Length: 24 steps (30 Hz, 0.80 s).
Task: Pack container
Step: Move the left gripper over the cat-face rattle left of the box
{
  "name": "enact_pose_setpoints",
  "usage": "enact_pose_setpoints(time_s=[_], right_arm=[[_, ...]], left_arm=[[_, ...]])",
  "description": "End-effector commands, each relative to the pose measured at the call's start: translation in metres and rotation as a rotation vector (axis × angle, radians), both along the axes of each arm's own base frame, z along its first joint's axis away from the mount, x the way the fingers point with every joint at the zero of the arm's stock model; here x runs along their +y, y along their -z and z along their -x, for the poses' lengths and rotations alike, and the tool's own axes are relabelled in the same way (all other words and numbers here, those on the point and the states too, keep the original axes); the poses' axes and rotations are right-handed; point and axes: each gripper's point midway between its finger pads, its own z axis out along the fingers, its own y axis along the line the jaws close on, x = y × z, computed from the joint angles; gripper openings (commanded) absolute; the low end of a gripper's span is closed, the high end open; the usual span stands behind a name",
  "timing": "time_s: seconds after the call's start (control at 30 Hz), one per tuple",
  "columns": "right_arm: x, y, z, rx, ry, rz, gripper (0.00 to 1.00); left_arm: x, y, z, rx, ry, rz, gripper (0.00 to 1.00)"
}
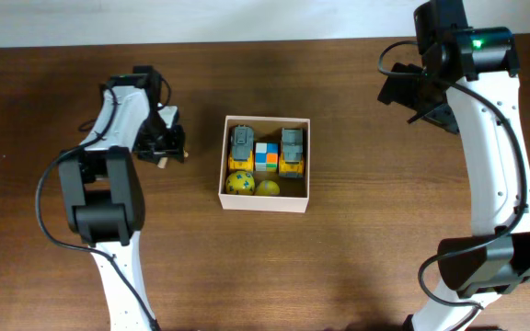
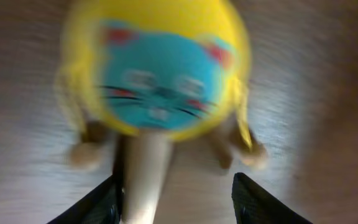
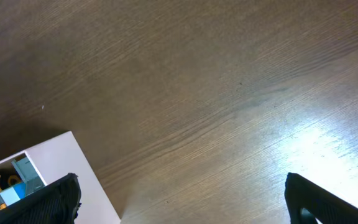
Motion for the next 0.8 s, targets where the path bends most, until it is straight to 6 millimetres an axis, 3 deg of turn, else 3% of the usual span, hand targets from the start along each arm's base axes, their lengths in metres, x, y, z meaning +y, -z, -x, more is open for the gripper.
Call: enact_pose_setpoints(time_s=[0.0, 0.13, 0.27, 0.5, 0.77], right_arm=[[-0.003, -0.005, 0.000, -0.016, 0.018, -0.002, 0.99], [-0.003, -0.005, 0.000, -0.016, 0.018, -0.002, 0.99], [-0.003, -0.005, 0.000, -0.016, 0.018, -0.002, 0.99], [-0.003, -0.005, 0.000, -0.016, 0.018, -0.002, 0.99], [-0.003, -0.005, 0.000, -0.016, 0.018, -0.002, 0.99]], left_arm=[[-0.030, 0.016, 0.020, 0.083, 0.008, 0.049, 0.58], [-0.048, 0.016, 0.021, 0.079, 0.057, 0.041, 0.58], [-0.054, 0.018, 0.016, 0.049, 0.096, -0.008, 0.58], [-0.049, 0.019, 0.011, 0.029, 0.073, -0.030, 0.58], [-0.028, 0.020, 0.015, 0.059, -0.023, -0.038, 0.59]])
